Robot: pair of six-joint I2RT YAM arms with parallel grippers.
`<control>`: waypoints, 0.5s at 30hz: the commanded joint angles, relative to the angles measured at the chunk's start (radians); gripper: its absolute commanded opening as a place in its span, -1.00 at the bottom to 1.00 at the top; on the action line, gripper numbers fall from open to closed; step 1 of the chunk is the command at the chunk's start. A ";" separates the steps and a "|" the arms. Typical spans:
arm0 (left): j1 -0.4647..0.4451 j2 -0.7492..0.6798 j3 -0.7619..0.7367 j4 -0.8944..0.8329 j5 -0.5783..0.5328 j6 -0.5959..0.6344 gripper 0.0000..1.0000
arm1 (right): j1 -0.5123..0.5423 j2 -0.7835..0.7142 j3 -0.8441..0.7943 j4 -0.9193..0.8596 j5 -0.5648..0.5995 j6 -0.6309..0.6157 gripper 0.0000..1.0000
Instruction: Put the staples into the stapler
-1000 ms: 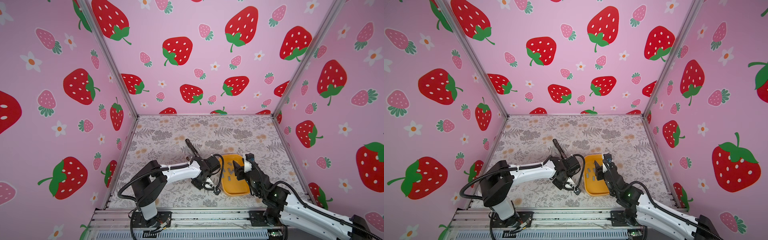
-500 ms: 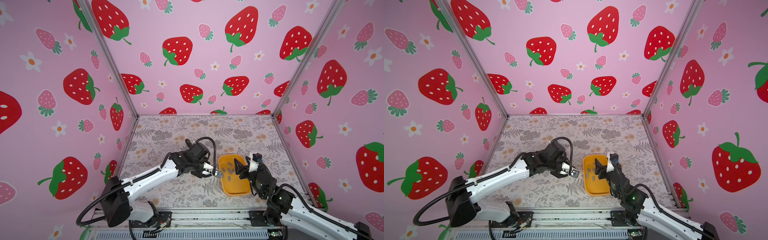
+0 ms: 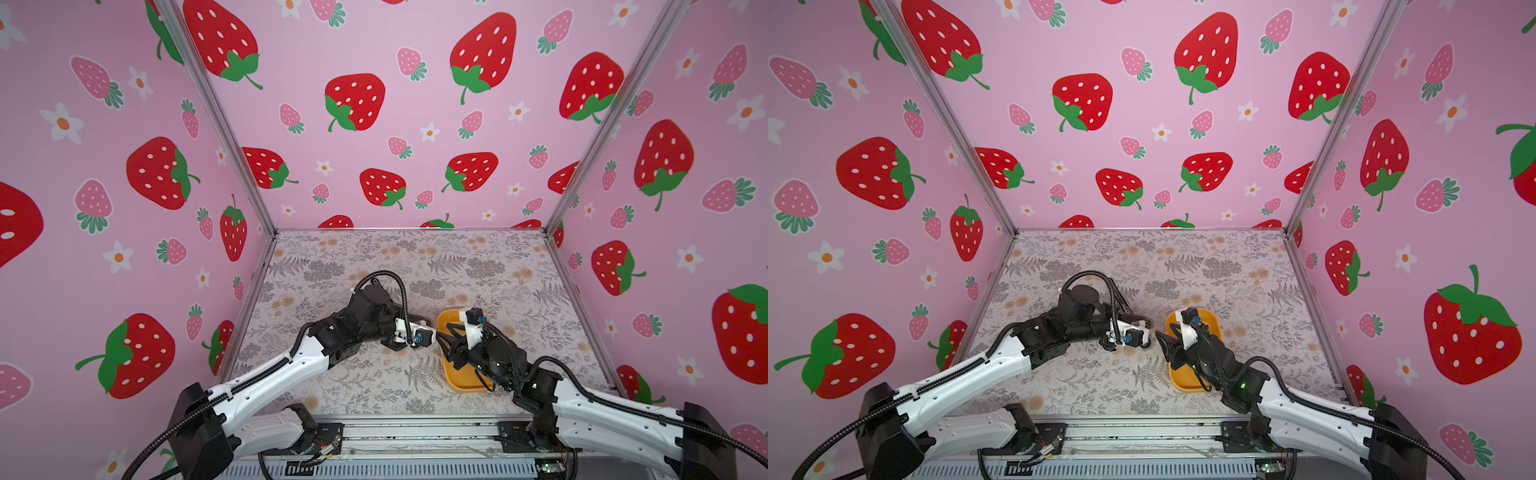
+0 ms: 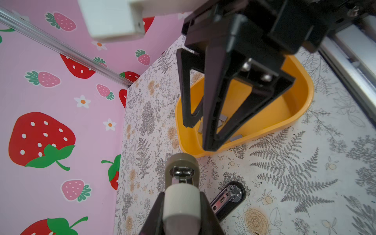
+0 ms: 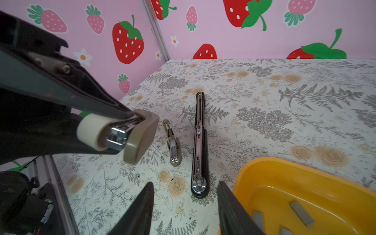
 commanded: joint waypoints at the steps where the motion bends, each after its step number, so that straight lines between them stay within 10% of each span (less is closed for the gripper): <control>1: 0.004 0.004 0.003 0.030 0.022 0.007 -1.00 | 0.021 0.007 0.029 0.111 -0.026 0.026 -0.02; 15: -0.017 0.017 0.017 -0.023 0.035 0.047 -1.00 | 0.026 0.016 0.017 0.141 -0.040 0.050 -0.06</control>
